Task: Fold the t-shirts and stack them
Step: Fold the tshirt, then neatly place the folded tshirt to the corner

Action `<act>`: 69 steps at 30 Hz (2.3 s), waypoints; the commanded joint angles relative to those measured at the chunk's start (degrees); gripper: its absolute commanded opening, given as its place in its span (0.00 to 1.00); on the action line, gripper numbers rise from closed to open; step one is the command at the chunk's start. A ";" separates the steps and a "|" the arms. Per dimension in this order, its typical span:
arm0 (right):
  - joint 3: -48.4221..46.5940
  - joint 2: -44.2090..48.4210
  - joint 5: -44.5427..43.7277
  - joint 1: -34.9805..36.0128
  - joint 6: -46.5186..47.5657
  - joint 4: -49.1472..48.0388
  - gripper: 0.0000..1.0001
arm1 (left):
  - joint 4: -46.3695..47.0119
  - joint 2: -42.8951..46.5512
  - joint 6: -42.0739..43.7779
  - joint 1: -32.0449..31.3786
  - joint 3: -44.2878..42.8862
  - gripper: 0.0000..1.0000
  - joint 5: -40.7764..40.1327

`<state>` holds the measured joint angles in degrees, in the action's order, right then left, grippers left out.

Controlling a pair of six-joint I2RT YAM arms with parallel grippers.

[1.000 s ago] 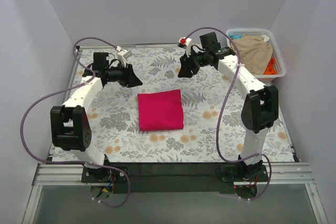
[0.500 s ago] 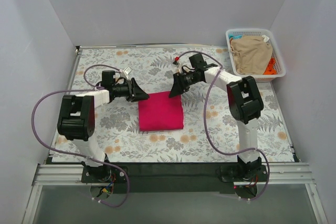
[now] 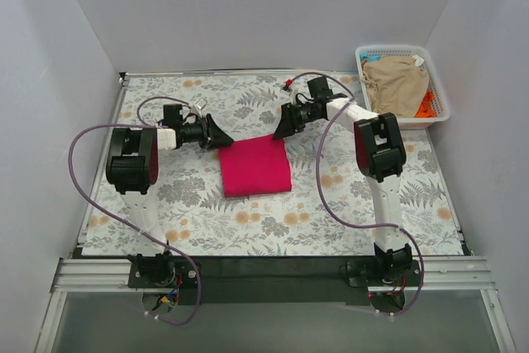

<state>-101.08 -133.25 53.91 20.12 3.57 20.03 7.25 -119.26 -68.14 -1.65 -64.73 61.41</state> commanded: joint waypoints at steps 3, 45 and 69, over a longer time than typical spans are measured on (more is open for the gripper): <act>5.96 13.87 4.35 0.00 -1.71 0.27 0.47 | 0.64 14.83 -5.99 0.60 3.45 0.31 8.37; 34.10 29.11 10.43 6.43 -12.10 -13.88 0.42 | 9.51 29.54 -15.43 -10.47 21.92 0.25 -0.05; 31.29 38.05 4.46 -6.06 2.92 4.22 0.47 | -24.34 33.30 6.76 -17.57 2.07 0.43 -34.98</act>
<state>-67.44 -99.42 59.99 14.48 2.68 20.34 -4.51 -93.95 -72.34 -15.07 -57.76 41.32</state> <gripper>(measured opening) 0.461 0.408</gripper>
